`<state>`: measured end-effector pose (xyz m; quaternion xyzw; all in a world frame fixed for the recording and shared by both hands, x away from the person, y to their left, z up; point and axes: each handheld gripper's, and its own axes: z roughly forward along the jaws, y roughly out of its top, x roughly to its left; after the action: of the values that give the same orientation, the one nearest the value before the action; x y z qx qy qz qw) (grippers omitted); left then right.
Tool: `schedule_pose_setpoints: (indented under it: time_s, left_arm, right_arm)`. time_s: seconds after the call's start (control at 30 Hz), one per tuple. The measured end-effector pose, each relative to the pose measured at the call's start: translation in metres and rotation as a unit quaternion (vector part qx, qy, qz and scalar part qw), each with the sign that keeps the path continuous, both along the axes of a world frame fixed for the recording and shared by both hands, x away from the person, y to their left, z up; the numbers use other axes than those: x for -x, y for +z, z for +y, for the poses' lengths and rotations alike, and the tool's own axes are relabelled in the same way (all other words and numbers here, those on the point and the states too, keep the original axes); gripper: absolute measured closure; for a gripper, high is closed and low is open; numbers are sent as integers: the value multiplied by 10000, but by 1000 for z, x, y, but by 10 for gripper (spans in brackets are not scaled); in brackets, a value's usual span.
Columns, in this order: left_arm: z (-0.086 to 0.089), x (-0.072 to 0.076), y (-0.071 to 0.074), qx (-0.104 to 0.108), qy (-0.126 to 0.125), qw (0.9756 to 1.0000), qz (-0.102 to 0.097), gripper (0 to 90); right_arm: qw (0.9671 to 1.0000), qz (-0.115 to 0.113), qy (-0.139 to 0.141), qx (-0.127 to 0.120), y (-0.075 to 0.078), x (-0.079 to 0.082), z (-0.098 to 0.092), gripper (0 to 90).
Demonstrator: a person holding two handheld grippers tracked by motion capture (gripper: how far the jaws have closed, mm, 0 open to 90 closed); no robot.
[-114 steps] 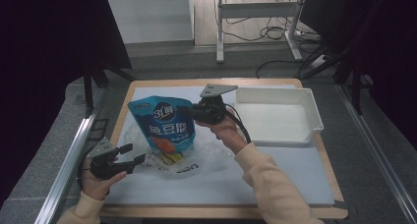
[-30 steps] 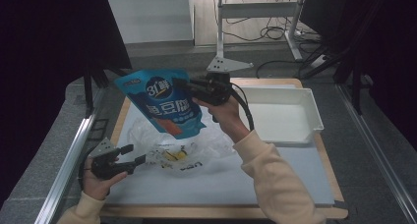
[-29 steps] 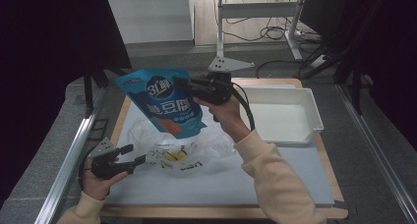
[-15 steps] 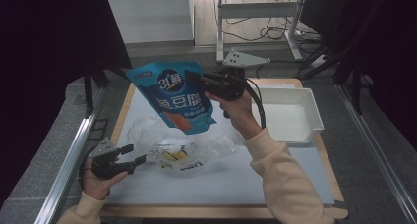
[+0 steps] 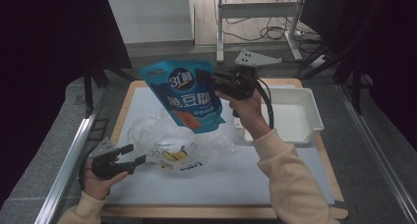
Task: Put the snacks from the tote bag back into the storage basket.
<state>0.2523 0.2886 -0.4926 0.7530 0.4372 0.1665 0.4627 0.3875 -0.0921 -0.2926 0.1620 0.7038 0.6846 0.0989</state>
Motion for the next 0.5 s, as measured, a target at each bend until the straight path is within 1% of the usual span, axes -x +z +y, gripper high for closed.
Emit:
schedule_pose_setpoints:
  time_s: [0.17, 0.37, 0.5]
  left_arm:
    - [0, 0, 0, -6, -1, 10000, 2, 302]
    - [0, 0, 0, -19, -7, 10000, 10, 302]
    - [0, 0, 0, -22, -7, 10000, 14, 302]
  right_arm:
    - [10000, -7, -65, -61, 1, -2, -11, 888]
    - [9998, 33, -172, -32, 2, -5, -22, 888]
    - [9997, 16, -249, -22, 2, -8, -29, 888]
